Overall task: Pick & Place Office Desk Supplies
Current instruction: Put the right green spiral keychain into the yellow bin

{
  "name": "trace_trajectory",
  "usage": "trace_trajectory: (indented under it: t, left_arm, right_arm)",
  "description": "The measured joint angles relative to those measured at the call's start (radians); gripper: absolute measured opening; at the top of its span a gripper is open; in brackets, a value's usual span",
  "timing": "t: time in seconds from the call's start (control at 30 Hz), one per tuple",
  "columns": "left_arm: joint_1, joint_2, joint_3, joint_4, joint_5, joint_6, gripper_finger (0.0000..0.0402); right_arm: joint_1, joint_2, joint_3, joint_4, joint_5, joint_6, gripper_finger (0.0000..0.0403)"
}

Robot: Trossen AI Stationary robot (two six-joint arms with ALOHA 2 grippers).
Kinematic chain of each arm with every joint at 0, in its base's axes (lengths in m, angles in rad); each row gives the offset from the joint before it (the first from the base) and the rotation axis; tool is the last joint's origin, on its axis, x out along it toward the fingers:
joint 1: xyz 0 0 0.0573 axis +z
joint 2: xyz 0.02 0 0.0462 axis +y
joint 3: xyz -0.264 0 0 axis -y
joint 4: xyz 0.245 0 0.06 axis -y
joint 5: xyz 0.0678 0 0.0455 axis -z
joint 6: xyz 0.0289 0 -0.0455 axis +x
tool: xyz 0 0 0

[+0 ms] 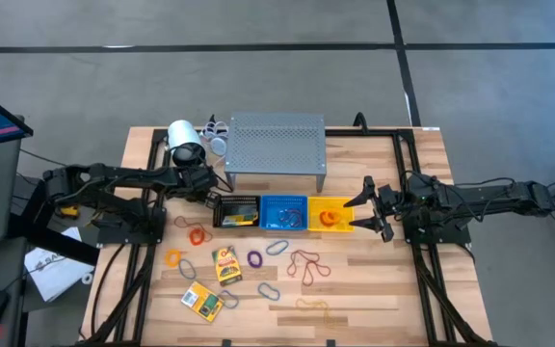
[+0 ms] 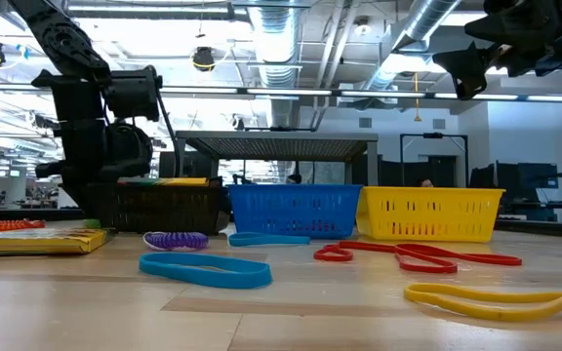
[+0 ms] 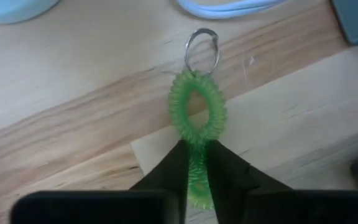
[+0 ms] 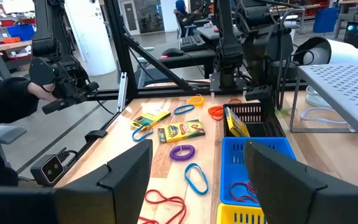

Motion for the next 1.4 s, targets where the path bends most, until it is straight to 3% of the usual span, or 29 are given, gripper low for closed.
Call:
trace_trajectory:
  t: [0.1, 0.87, 1.17, 1.4]
  left_arm:
    - [0.0, 0.0, 0.0, -0.002, 0.006, 0.016, 0.0012]
    - [-0.024, -0.028, 0.173, -0.327, 0.028, 0.059, 0.0008]
    - [-0.068, -0.248, 0.211, -0.408, 0.028, 0.056, 0.0007]
    - [-0.135, -0.463, 0.228, -0.367, 0.075, 0.05, 0.0007]
  right_arm:
    - [0.0, 0.0, 0.0, 0.0, 0.0, 0.0, 0.0249]
    - [0.0, 0.0, 0.0, 0.0, 0.0, -0.003, 0.0249]
    - [0.0, 0.0, 0.0, 0.01, 0.0, -0.007, 0.0249]
    - [0.0, 0.0, 0.0, 0.097, 0.001, -0.007, 0.0249]
